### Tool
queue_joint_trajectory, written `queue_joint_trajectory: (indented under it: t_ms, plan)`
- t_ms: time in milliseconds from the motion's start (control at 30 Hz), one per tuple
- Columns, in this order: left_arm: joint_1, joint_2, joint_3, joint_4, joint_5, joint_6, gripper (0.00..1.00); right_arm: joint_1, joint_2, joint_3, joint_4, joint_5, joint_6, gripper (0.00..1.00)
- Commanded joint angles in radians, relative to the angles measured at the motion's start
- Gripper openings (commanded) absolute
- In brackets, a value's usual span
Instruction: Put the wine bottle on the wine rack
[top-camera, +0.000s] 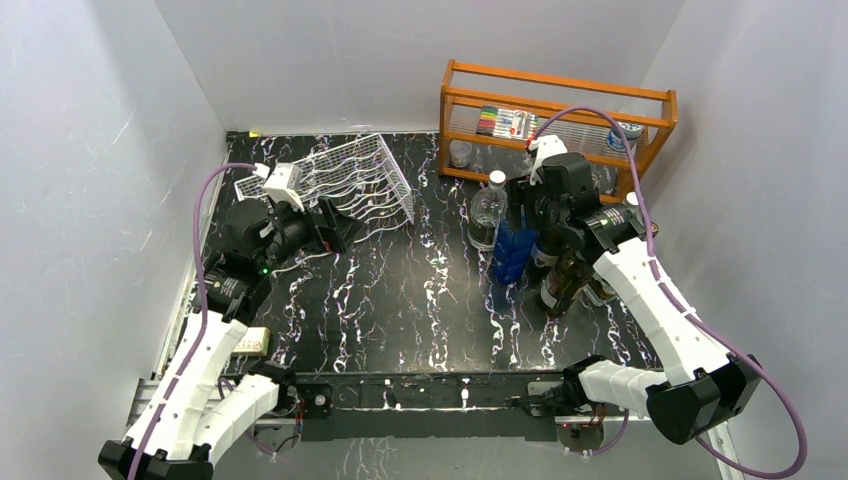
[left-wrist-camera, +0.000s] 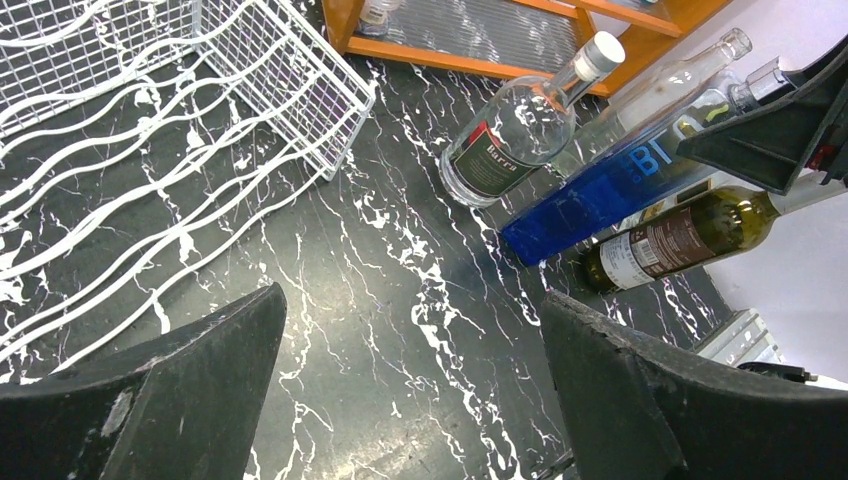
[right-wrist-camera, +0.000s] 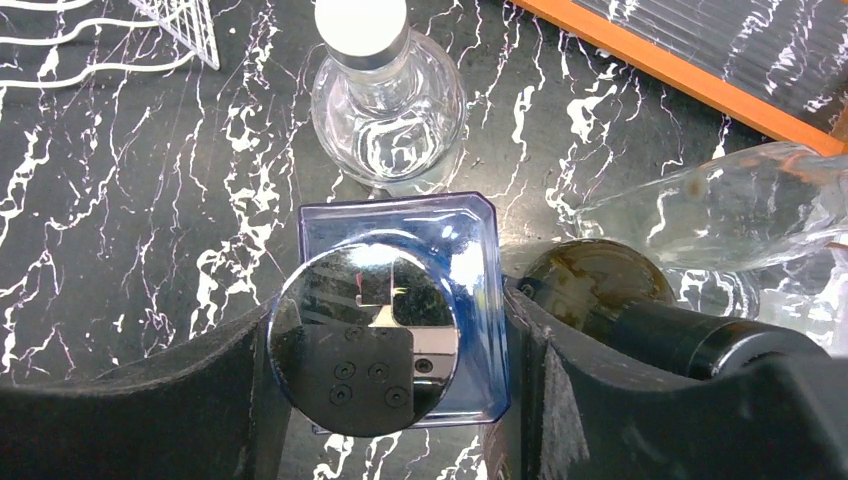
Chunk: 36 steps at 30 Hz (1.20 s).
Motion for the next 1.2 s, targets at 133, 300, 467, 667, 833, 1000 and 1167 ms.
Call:
queue_joint_trajectory:
  t_ms: [133, 300, 467, 667, 833, 1000, 1167]
  plan:
    - [-0.001, -0.036, -0.029, 0.046, -0.016, 0.047, 0.98, 0.008, -0.028, -0.006, 0.022, -0.122, 0.051, 0.47]
    - [-0.003, -0.065, -0.097, 0.1, 0.056, 0.068, 0.98, 0.014, -0.089, -0.024, 0.015, -0.207, 0.119, 0.44]
    - [-0.007, -0.043, -0.182, 0.219, 0.249, 0.059, 0.98, 0.05, -0.163, -0.124, 0.164, -0.359, 0.31, 0.43]
    - [-0.132, 0.032, -0.263, 0.294, 0.325, 0.137, 0.98, 0.082, -0.21, -0.287, 0.367, -0.398, 0.497, 0.43]
    - [-0.163, 0.077, -0.233, 0.238, 0.345, 0.266, 0.98, 0.087, -0.242, -0.359, 0.44, -0.392, 0.595, 0.43]
    - [-0.201, 0.14, -0.233, 0.251, 0.307, 0.314, 0.97, 0.091, -0.267, -0.402, 0.48, -0.398, 0.648, 0.43]
    - [-0.332, 0.217, -0.224, 0.271, 0.203, 0.362, 0.94, 0.093, -0.274, -0.427, 0.496, -0.419, 0.678, 0.42]
